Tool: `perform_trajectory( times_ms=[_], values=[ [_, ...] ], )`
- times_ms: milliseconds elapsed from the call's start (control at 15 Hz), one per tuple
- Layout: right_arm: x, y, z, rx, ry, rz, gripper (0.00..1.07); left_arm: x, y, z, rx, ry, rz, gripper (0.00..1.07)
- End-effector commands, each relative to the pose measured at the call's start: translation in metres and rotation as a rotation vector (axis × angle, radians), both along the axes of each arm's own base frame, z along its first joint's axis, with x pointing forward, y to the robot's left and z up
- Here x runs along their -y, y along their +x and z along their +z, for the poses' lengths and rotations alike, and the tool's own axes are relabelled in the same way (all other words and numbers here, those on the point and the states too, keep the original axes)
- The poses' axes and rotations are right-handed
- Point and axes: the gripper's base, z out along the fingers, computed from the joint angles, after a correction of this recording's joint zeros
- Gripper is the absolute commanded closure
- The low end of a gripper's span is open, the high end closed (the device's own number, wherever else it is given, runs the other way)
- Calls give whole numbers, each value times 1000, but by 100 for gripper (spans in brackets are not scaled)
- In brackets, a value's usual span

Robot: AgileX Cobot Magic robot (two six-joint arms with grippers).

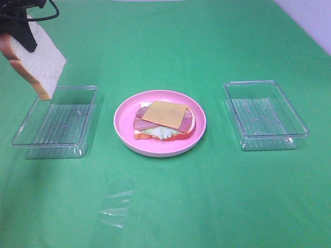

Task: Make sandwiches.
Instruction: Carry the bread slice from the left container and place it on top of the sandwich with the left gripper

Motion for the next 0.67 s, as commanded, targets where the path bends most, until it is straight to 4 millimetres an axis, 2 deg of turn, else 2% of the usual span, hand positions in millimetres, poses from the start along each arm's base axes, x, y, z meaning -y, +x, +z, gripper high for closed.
perform_trajectory(
  times_ms=[67, 133, 267, 400, 667],
  values=[
    [0, -3, -1, 29, -4, 6, 14, 4, -21, -2, -86, -37, -34, 107],
    [0, -3, -1, 29, -4, 6, 14, 5, -25, -5, -66, -64, -27, 107],
    [0, -3, -1, 29, -4, 6, 14, 18, -25, -30, -27, -235, 20, 107],
    [0, -3, -1, 29, -4, 6, 14, 26, -24, -45, -10, -350, 33, 107],
    [0, -3, -1, 29, -4, 6, 14, 64, -19, -60, 27, -560, -40, 107]
  ],
)
